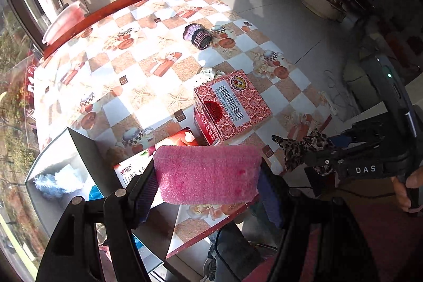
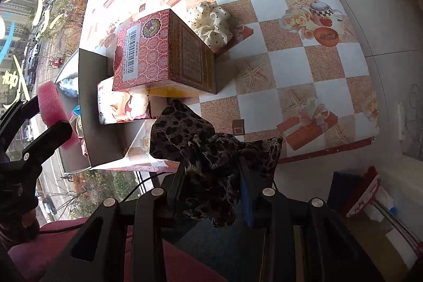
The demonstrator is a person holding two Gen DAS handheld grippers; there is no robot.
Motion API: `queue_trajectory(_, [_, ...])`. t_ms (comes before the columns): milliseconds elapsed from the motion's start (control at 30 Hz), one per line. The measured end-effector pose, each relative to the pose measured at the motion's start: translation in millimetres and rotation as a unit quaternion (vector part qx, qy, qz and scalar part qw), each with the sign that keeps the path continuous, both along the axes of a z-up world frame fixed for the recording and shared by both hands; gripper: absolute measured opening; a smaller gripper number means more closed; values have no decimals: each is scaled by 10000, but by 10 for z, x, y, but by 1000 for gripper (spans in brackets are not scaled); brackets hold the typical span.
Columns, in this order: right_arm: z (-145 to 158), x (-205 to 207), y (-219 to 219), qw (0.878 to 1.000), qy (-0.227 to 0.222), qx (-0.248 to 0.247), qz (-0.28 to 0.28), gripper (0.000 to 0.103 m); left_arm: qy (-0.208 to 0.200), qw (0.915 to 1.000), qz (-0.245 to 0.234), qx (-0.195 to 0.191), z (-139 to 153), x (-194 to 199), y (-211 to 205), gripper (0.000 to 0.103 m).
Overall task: Organize soft objects
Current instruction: 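Lift the pink sponge and leopard scrunchie and carry them toward the white box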
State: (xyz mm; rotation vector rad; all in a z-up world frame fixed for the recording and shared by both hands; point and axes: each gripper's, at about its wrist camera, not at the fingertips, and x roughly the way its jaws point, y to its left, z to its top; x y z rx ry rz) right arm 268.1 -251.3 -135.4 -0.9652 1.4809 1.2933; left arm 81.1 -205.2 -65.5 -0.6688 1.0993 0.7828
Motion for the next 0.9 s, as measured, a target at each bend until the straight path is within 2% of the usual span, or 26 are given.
queue_trajectory(200, [97, -441, 86, 9971, 12, 86, 752, 36, 52, 9972, 746, 53, -32, -454, 11, 73])
queue_trajectory(467, [241, -1068, 339, 9850, 48, 229, 1707, 36, 33, 9875, 1566, 195, -10, -935, -48, 73])
queue_trajectory(600, [322, -1422, 470, 9763, 102, 324, 2139, 36, 23, 9773, 2102, 265, 2, -1214, -59, 73])
queue_trajectory(900, [504, -2120, 752, 9592, 95, 671, 2746, 36, 220, 9433, 3284, 418, -51, -1913, -111, 73])
